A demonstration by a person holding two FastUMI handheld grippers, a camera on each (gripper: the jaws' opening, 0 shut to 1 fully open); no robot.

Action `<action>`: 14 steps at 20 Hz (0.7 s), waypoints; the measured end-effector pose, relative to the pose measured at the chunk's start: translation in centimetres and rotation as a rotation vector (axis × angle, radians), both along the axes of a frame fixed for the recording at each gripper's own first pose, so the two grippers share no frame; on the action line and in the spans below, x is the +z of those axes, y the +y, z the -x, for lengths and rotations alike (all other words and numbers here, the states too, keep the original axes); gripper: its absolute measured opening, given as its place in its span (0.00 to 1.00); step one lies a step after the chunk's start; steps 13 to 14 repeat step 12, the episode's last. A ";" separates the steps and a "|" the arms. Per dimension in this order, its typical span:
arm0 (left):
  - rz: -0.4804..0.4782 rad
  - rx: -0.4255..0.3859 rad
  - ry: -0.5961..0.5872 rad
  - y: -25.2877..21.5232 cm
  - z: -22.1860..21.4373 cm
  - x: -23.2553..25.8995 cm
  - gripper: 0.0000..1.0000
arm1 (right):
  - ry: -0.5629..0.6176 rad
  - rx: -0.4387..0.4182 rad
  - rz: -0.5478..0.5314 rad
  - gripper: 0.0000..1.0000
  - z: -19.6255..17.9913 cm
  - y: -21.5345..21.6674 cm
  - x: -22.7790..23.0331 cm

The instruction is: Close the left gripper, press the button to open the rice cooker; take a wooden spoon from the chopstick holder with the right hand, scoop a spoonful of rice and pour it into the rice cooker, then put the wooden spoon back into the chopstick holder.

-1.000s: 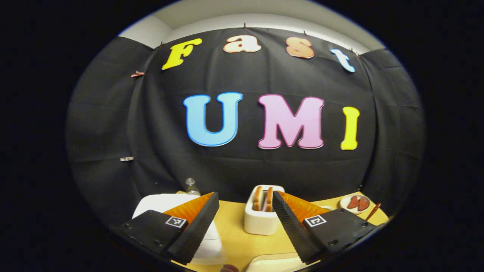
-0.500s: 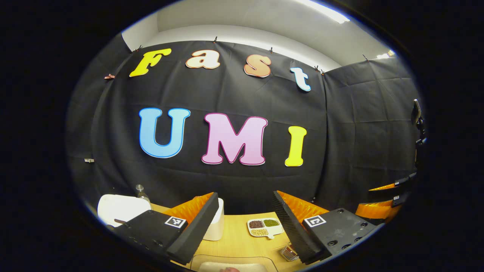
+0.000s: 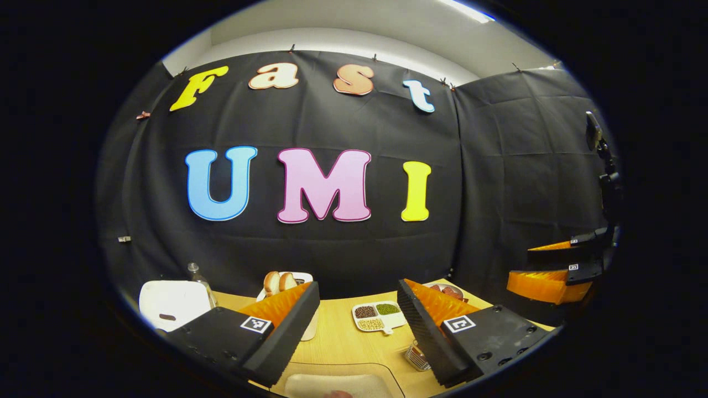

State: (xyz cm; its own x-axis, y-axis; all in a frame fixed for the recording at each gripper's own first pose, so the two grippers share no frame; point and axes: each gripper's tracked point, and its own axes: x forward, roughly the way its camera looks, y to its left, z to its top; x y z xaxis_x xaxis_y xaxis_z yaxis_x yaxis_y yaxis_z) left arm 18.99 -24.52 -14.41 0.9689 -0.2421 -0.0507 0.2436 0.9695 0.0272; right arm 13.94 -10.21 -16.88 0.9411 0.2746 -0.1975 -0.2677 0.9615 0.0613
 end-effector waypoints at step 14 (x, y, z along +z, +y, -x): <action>0.027 0.051 0.031 1.5 0.2 -1.3 0.97 | -0.012 0.049 0.032 1.00 0.1 1.6 -0.2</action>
